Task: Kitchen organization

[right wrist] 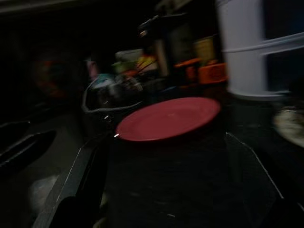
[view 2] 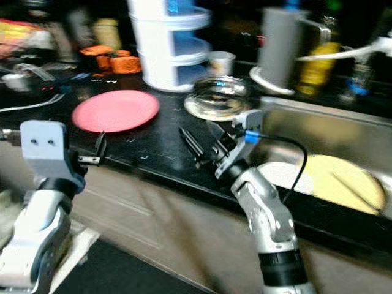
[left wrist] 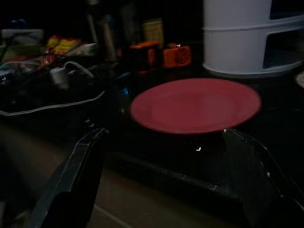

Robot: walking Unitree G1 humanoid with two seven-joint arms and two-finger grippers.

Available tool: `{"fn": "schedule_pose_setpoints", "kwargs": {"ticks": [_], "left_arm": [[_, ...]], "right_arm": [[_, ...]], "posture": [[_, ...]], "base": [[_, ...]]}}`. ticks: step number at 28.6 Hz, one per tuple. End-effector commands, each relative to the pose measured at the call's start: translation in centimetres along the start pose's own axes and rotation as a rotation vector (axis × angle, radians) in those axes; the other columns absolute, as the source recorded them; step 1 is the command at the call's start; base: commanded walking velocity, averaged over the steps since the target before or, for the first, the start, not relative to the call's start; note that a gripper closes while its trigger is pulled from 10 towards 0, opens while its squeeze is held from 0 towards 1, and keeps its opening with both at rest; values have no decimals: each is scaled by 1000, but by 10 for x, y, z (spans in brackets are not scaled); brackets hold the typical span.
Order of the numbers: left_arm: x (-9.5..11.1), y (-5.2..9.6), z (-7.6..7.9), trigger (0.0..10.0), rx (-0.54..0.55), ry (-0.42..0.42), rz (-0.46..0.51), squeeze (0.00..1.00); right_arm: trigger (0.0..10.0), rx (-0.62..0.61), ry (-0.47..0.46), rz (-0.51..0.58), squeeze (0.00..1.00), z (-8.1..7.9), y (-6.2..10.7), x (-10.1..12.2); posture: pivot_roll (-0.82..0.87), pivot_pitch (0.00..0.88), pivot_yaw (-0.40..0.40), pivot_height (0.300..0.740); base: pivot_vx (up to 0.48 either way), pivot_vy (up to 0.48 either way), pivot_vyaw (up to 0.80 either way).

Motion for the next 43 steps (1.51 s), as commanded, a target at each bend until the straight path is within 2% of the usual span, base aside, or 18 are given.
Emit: {"fn": "schedule_pose_setpoints", "kwargs": {"ticks": [1,19,25,29,31,35,37,43], "left_arm": [[-4,0,0,10000,1,-11,-13,0],[-10,1,-1,10000,8,-12,-34,0],[-14,1,0,10000,-5,11,-50,0],[-13,2,3,10000,-30,24,-45,0],[-15,3,2,10000,-27,43,-52,0],[-16,3,2,10000,-27,43,-53,0],[-16,3,2,10000,-30,46,-55,0],[-17,4,4,10000,-37,49,-56,0]], "right_arm": [[10000,25,9,16,0,-6,-1,4],[10000,108,43,8,0,-23,-7,2],[10000,102,96,-24,0,-23,-8,-3],[10000,85,146,-48,0,-20,-11,-7],[10000,89,319,-122,0,-19,-14,-17],[10000,99,373,-139,0,-20,-14,-19],[10000,128,443,-152,0,-23,-14,-21],[10000,153,473,-147,0,-27,-14,-19]], "posture": [[65,0,-40,740],[68,0,-42,740],[69,0,-43,740],[71,0,-43,740],[71,0,-43,740],[71,0,-43,740],[69,0,-43,740],[66,0,-44,740]], "base": [[0,0,800],[0,0,800],[0,0,454],[122,0,0],[336,0,0],[340,0,0],[345,0,0],[348,0,0]]}}
Point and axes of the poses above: a point about 5 cm out from each wrist's last joint towards the gripper, its own y axis pointing back from the gripper into the wrist, its own x axis along the axis of the wrist's last joint, z = x × y, the point moved 5 cm from there along -y, pointing out of the wrist towards the gripper, and after that the axes turned 11 degrees about y, right-handed, at the moved point
